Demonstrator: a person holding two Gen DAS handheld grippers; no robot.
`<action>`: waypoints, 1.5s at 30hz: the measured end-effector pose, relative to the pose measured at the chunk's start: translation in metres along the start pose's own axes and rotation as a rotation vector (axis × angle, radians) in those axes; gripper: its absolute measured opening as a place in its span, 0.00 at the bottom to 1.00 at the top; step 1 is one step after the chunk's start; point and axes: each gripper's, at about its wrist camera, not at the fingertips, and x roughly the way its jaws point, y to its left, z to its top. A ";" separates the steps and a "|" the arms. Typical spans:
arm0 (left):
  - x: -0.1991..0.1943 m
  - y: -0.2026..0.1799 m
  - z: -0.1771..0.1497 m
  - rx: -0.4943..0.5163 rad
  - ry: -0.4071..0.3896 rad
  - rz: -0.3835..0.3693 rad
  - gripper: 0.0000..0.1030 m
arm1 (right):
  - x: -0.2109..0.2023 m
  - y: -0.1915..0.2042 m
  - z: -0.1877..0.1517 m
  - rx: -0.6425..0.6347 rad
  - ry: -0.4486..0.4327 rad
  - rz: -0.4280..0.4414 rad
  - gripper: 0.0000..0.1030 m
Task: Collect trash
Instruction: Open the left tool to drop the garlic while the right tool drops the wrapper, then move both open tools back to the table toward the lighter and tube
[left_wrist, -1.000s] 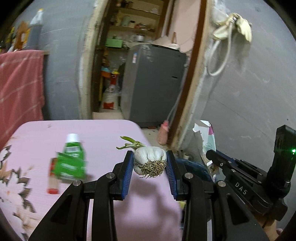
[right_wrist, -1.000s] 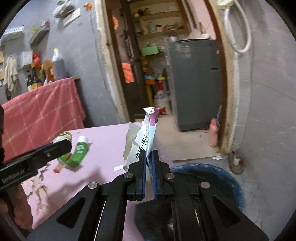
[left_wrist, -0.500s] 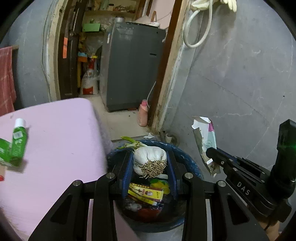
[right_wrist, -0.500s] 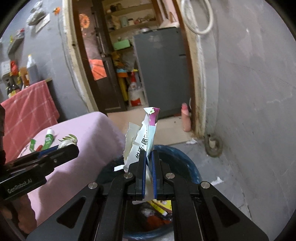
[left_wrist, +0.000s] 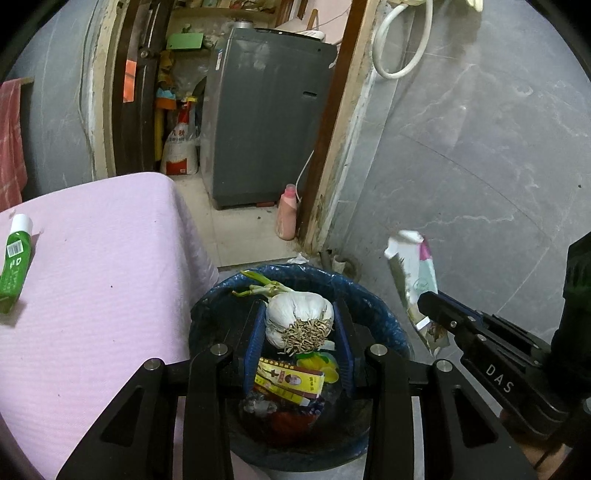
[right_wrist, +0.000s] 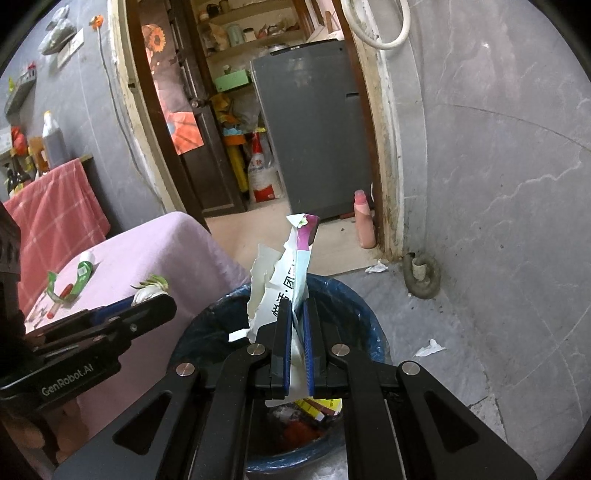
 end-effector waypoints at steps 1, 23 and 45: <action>-0.001 0.000 0.000 -0.005 -0.003 -0.001 0.34 | 0.001 0.000 0.000 0.003 0.001 0.003 0.05; -0.096 0.043 0.030 -0.089 -0.241 0.138 0.83 | -0.040 0.036 0.028 -0.022 -0.237 -0.010 0.51; -0.186 0.153 0.003 -0.122 -0.337 0.391 0.98 | -0.041 0.141 0.042 -0.065 -0.343 0.148 1.00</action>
